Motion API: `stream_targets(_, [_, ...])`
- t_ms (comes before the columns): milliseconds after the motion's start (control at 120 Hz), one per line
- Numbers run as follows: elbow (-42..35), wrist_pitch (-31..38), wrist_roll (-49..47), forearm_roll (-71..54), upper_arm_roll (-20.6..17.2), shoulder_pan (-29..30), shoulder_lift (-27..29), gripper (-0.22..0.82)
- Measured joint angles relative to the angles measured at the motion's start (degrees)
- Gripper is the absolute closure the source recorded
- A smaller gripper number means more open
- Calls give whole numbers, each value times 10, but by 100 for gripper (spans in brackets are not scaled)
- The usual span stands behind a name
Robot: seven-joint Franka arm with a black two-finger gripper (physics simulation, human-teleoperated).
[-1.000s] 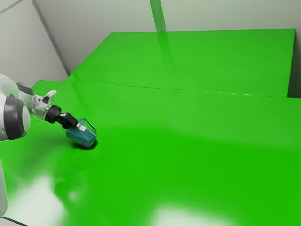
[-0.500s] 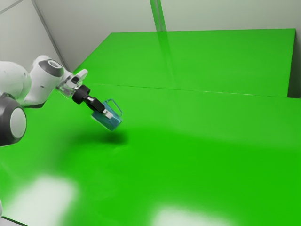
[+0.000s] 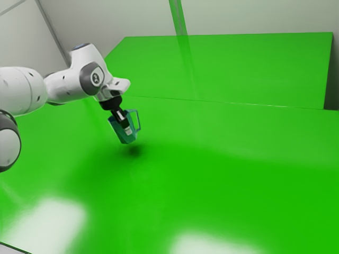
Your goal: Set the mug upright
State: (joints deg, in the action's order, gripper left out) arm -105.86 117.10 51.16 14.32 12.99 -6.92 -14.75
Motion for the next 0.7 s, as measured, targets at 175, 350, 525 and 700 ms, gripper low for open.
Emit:
stream_targets(175, [-19, 43, -39, -35, -5, -8, 3, 78])
stream_targets(350, [-35, 67, -70, -45, -5, -12, 3, 78])
stream_targets(525, [-59, 83, -99, -64, -5, -19, 13, 78])
stream_targets(700, [-89, 101, -126, -83, -5, -21, 26, 78])
